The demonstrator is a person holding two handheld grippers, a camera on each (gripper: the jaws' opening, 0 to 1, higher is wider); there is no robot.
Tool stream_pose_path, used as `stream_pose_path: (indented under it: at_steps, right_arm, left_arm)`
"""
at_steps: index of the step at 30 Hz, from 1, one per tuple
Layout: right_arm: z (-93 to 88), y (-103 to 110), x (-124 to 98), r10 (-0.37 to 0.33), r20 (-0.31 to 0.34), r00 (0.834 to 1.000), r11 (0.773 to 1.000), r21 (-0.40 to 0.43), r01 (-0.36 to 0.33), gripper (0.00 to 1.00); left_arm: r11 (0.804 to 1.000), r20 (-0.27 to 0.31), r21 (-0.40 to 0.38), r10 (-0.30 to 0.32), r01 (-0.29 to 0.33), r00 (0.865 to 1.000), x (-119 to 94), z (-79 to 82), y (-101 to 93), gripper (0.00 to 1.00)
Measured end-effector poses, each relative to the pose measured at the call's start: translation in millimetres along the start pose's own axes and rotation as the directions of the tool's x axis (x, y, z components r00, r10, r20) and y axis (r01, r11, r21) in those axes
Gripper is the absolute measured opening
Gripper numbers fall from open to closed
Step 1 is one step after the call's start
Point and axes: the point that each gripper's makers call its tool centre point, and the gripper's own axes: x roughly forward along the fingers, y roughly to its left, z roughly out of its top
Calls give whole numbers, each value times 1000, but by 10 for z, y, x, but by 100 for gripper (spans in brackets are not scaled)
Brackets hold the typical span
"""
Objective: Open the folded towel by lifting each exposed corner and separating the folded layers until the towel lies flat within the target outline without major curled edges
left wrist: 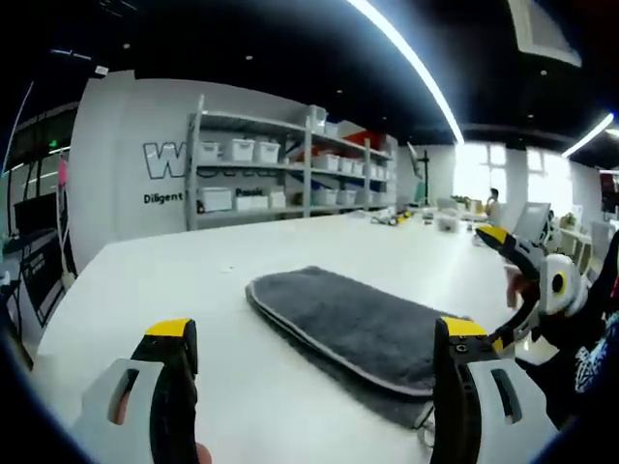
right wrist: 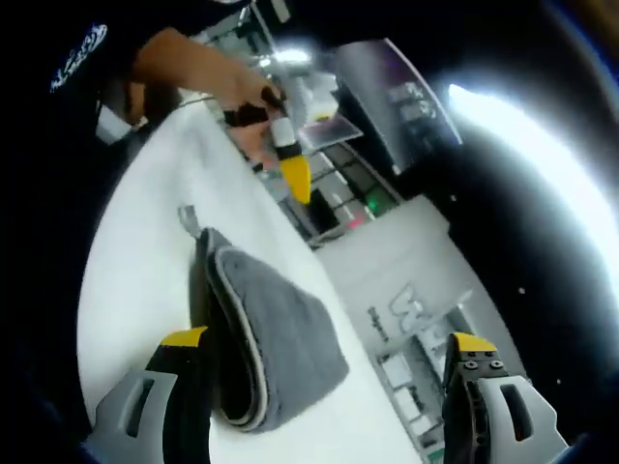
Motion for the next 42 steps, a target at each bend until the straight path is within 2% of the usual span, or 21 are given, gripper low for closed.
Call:
stream_pose_path:
  at_steps: [3,13,20,23,25,29,30,34,37,39,42]
  right_arm:
    - [-2,-1,50,-22,-10,1000,999,-44,21,100]
    - [155,-26,108,-60,29,998,994,-87,62,98]
    - [198,137,255,-21,51,998,989,-142,28,91]
    - [244,154,290,-25,64,998,986,-160,35,82]
    - [297,184,313,-16,81,997,986,-166,30,82]
    - [354,260,364,-3,94,996,982,-185,20,77]
    - [359,273,374,-1,93,996,982,-191,19,75]
    - [383,305,409,3,96,995,977,-214,18,69]
    - [413,349,444,19,98,995,971,-237,4,53]
    - [438,372,465,23,102,995,966,-259,4,46]
    - [478,395,485,29,110,993,960,-278,3,44]
  left_arm:
    - [1000,0,-2,-5,5,1000,13,7,-8,100]
    - [1000,4,-6,-11,11,1000,5,21,1,100]
    - [997,-19,-61,-48,47,999,94,38,-9,97]
    - [995,-30,-68,-70,68,997,182,54,-2,95]
    - [993,-40,-75,-93,90,995,262,69,10,95]
    - [973,-40,-171,-164,155,986,441,136,51,93]
    - [968,-38,-188,-177,167,983,501,179,145,92]
    - [959,-46,-223,-190,175,981,654,232,273,91]
    - [948,-61,-259,-205,183,977,779,219,342,91]
    - [945,-66,-276,-201,175,977,850,216,395,88]
    - [940,-85,-288,-217,184,972,946,210,390,88]
